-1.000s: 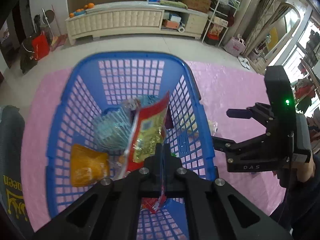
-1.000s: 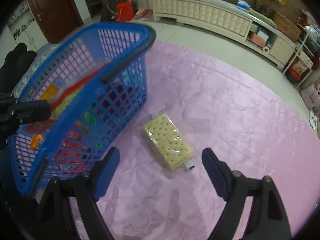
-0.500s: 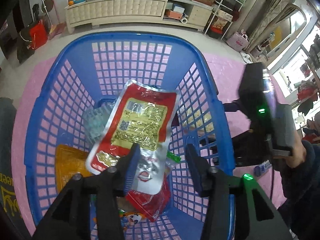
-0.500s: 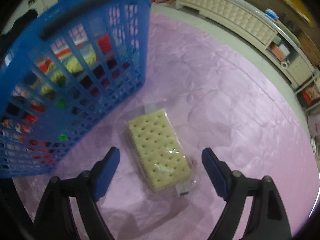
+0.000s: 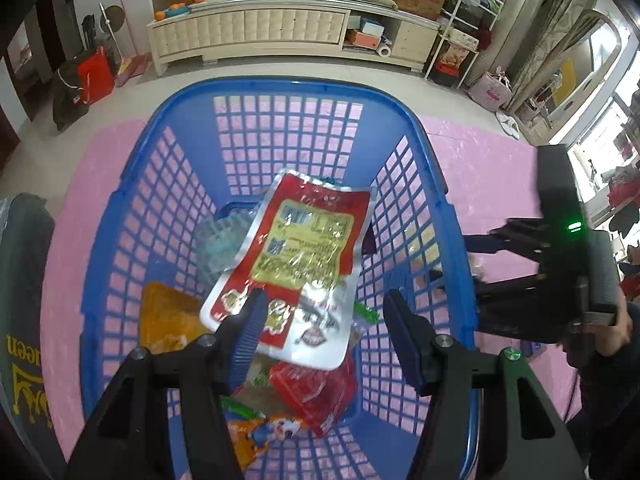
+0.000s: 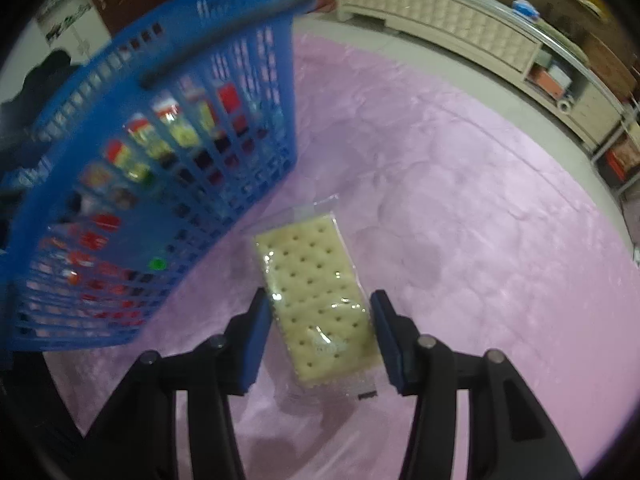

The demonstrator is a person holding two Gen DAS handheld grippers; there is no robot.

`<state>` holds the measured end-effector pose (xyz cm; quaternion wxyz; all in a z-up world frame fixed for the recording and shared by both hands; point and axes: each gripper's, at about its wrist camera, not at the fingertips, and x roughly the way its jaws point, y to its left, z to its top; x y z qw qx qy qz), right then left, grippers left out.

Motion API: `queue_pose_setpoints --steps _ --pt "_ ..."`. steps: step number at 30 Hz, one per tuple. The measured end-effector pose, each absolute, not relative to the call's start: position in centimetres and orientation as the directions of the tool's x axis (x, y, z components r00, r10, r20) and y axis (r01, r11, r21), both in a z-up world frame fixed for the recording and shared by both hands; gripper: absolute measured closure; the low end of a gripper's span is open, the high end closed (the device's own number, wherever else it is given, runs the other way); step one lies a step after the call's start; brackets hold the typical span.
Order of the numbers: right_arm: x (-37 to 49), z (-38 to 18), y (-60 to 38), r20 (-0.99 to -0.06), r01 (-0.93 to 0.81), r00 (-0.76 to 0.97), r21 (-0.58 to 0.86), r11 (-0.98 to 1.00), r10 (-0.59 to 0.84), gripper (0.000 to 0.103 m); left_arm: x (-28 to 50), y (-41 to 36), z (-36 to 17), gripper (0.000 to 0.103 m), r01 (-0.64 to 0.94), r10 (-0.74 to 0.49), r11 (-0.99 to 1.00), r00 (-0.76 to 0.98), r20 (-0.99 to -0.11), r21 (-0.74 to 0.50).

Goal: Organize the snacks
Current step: 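Lift and carry the cracker pack over the basket with the right tool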

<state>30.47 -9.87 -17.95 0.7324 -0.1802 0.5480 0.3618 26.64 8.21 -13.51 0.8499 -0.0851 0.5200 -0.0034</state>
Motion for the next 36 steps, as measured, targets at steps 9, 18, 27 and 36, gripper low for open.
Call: queue_pose_setpoints --steps 9,18,27,36 --pt "27.5 -10.5 -11.5 -0.896 -0.694 0.247 0.102 0.713 0.368 0.049 23.2 9.4 -10.4 0.045 -0.1 -0.081 0.983 0.511 -0.855 -0.153" --pt "24.7 -5.1 -9.7 -0.854 -0.699 0.319 0.082 0.711 0.412 0.048 19.7 10.6 -6.2 0.045 -0.096 -0.054 0.986 0.585 -0.809 -0.136" --pt "22.4 -4.1 -4.3 -0.843 -0.754 0.298 0.079 0.652 0.447 0.048 17.2 13.2 -5.8 0.045 -0.127 -0.02 0.985 0.601 -0.799 -0.121" --pt "20.7 -6.4 2.0 -0.874 -0.809 0.225 0.079 0.583 0.43 0.048 14.9 16.9 -6.9 0.045 -0.159 -0.009 0.979 0.585 -0.811 -0.126"
